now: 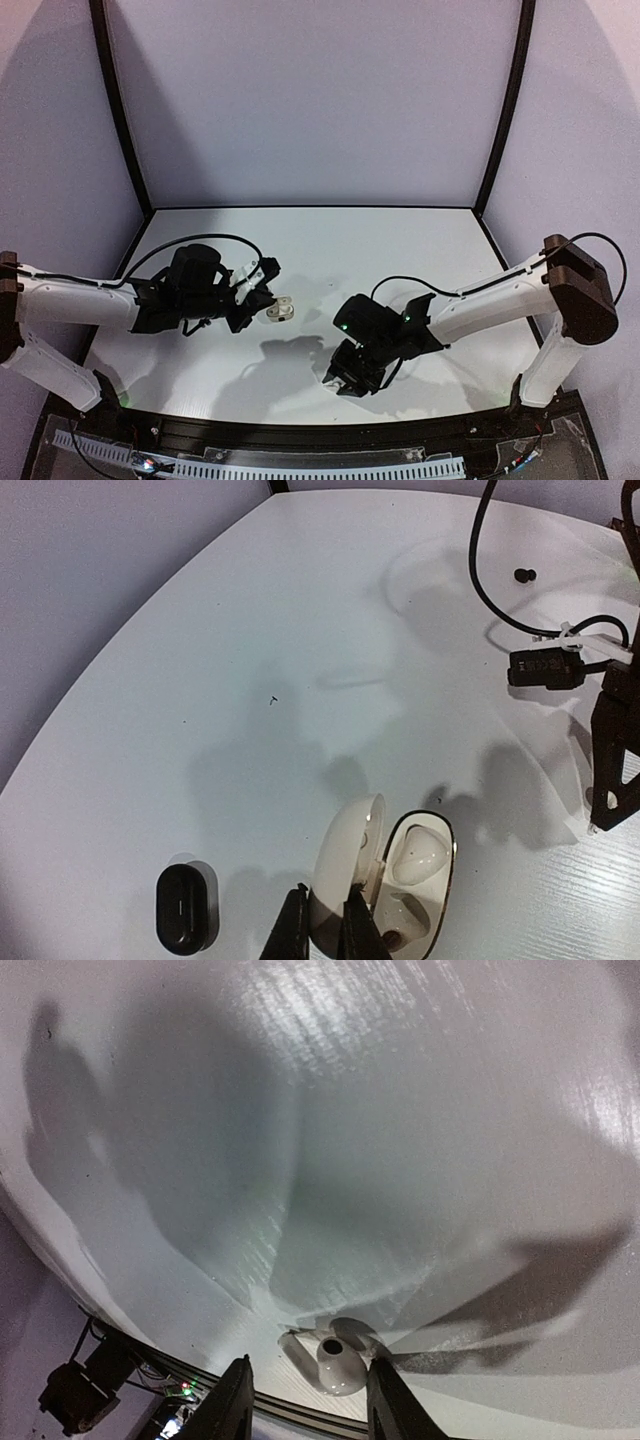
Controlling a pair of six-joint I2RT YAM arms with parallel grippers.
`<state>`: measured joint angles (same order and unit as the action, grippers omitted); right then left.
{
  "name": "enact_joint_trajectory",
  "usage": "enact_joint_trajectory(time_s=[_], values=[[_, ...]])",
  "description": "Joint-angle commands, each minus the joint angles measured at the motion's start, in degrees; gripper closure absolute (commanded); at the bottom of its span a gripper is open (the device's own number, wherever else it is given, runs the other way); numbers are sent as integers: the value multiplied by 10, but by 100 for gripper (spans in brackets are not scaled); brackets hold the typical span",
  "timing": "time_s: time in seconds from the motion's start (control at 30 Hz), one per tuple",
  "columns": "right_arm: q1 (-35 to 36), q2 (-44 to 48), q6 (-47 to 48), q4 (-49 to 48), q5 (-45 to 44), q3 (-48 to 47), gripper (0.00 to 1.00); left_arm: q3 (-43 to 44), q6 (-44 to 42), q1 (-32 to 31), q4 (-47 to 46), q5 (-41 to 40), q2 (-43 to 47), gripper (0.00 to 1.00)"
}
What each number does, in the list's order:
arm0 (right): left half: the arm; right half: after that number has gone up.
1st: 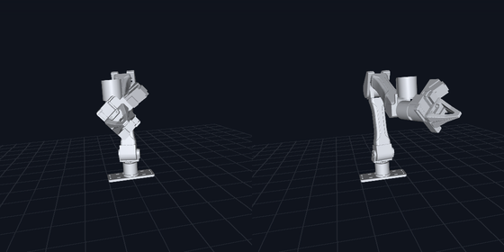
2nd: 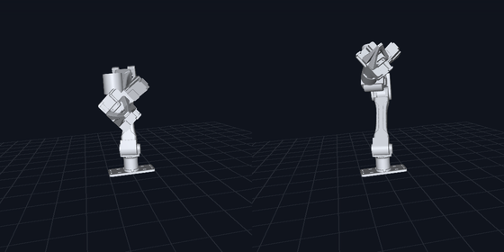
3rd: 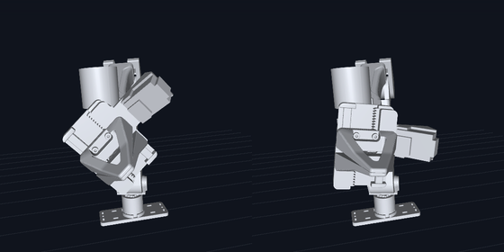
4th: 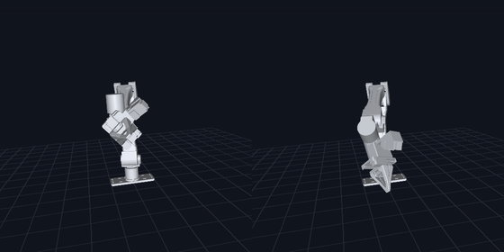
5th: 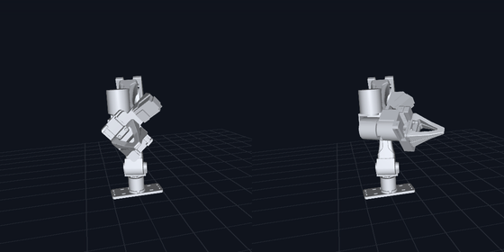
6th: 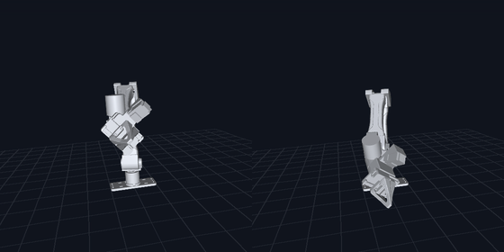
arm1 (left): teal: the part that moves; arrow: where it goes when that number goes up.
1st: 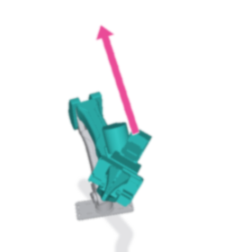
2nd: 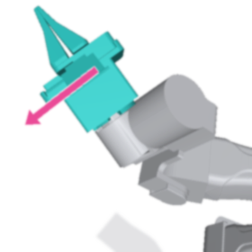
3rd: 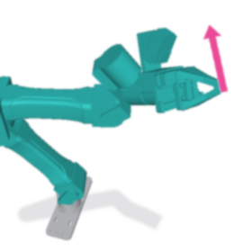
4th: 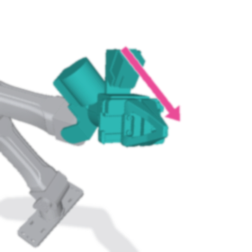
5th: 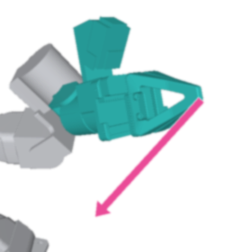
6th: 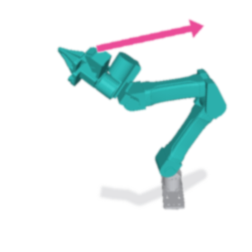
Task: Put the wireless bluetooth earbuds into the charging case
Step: Pick up the left earbud from the center of the board.
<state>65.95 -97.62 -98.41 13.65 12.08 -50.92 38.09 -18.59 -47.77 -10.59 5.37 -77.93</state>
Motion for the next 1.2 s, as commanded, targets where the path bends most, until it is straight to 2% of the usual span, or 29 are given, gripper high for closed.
enact_joint_trajectory(time_s=[0.0,0.13,0.53,0.6,0.67,0.7,0.8,0.93,1.07,1.17], values=[[-10,-8,19,6,4,6,64,-10,6,3,-15,4,14,99],[-21,-9,40,37,-12,-3,70,-9,3,4,-15,2,15,99],[-47,-32,117,54,-11,-44,73,-7,2,5,-12,-1,14,99],[-43,-30,128,98,-15,-58,72,-7,1,5,-10,-2,16,99],[-30,-25,128,165,-32,-83,61,-9,3,7,-10,-2,16,99],[-26,-25,127,184,-36,-90,59,-9,2,8,-10,-2,16,99],[-18,-28,122,195,-34,-93,58,-9,5,8,-12,0,16,99],[-8,-45,108,163,-23,-87,61,-9,4,8,-13,-1,18,99],[2,-74,121,189,-22,-123,68,-8,0,11,-9,-3,21,99],[6,-73,114,180,-19,-116,70,-9,1,12,-8,-2,21,99]])
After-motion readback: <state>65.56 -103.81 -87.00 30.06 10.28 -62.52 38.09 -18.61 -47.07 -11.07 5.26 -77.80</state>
